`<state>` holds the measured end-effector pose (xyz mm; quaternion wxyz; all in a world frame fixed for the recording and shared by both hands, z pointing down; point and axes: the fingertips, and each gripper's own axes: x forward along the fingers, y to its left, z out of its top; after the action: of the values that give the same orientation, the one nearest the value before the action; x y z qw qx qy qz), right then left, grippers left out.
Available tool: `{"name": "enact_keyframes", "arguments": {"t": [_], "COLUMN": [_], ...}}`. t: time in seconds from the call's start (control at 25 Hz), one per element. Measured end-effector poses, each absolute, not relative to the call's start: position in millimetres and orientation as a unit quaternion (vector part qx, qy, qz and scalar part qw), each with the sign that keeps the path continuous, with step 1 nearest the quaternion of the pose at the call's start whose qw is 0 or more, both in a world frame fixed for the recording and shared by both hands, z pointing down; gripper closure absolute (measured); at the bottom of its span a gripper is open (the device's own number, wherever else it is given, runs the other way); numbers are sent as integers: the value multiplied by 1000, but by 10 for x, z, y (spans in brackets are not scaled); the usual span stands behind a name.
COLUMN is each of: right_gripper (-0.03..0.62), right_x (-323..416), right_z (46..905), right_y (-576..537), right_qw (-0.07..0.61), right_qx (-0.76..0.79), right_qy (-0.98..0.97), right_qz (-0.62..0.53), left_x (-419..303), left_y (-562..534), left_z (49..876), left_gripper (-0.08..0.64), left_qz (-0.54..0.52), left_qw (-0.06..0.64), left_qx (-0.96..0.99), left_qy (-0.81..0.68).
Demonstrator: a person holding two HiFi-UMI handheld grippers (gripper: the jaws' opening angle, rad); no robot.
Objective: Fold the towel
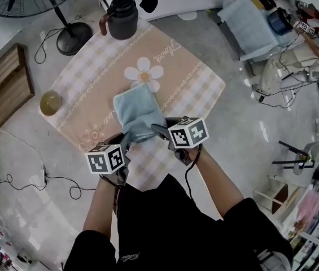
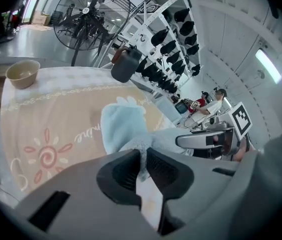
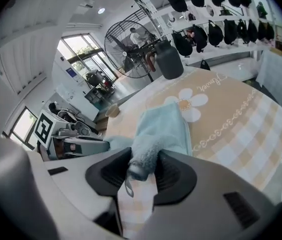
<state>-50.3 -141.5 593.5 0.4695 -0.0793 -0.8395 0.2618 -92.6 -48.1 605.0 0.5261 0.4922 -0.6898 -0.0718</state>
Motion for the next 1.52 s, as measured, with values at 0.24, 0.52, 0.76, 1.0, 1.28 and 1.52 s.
{"name": "enact_keyframes", "arguments": {"t": [0.24, 0.52, 0.76, 1.0, 1.28, 1.52], "right_gripper": [425, 344, 324, 324, 325, 374], "right_x": [-981, -1416, -1561, -1515, -1384, -1126], "right_z": [5963, 5895, 5854, 5839, 5827, 5863], "right_y": [-1612, -1831, -1948, -1966, -1902, -1688], "right_qw": [450, 387, 346, 335, 350, 388], "right_qx": [-59, -36, -21, -21, -36, -64], "right_qy": [-830, -826, -830, -838, -864, -895], "right_qz": [323, 409, 437, 430, 361, 211], "left_x": [-1403, -1727, -1847, -1962, -1946, -1676], "left_y": [-638, -818, -803, -759, -747, -686], "left_z": [6091, 6097, 6062, 5891, 5872, 6008], "left_gripper": [515, 421, 349, 319, 318, 338], "left_qz": [-136, -199, -289, -352, -252, -125], "left_qw": [528, 513, 519, 502, 477, 457], "left_qx": [483, 483, 458, 446, 474, 483], "left_qy": [-685, -681, -661, -652, -696, -737]}}
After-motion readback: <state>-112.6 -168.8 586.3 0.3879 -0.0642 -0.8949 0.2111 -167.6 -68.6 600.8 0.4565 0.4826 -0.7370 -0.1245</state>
